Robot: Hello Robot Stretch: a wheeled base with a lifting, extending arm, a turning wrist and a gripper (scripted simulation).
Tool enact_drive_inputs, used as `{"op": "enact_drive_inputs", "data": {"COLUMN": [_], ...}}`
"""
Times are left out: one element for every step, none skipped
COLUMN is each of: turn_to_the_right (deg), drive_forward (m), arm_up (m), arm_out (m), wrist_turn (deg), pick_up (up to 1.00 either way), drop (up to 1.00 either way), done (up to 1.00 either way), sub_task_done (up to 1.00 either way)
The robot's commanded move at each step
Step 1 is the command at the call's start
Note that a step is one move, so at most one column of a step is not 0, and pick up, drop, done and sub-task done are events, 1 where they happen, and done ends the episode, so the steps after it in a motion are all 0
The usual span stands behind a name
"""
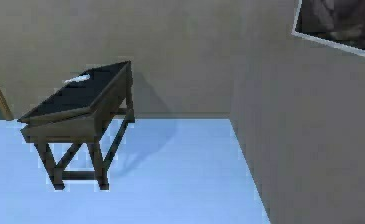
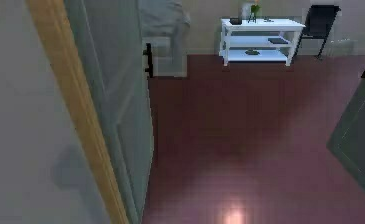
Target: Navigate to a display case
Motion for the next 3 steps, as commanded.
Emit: {"op": "enact_drive_inputs", "data": {"turn_to_the_right": [0.0,-42.0,0.0], "drive_forward": [0.9,0.0,0.0], "arm_up": [0.0,0.0,0.0], "arm_out": [0.0,0.0,0.0], "wrist_turn": [0.0,0.0,0.0], "pick_up": [0.0,0.0,0.0], "drop": [0.0,0.0,0.0], "done": [0.0,0.0,1.0], "sub_task_done": [0.0,0.0,0.0]}}
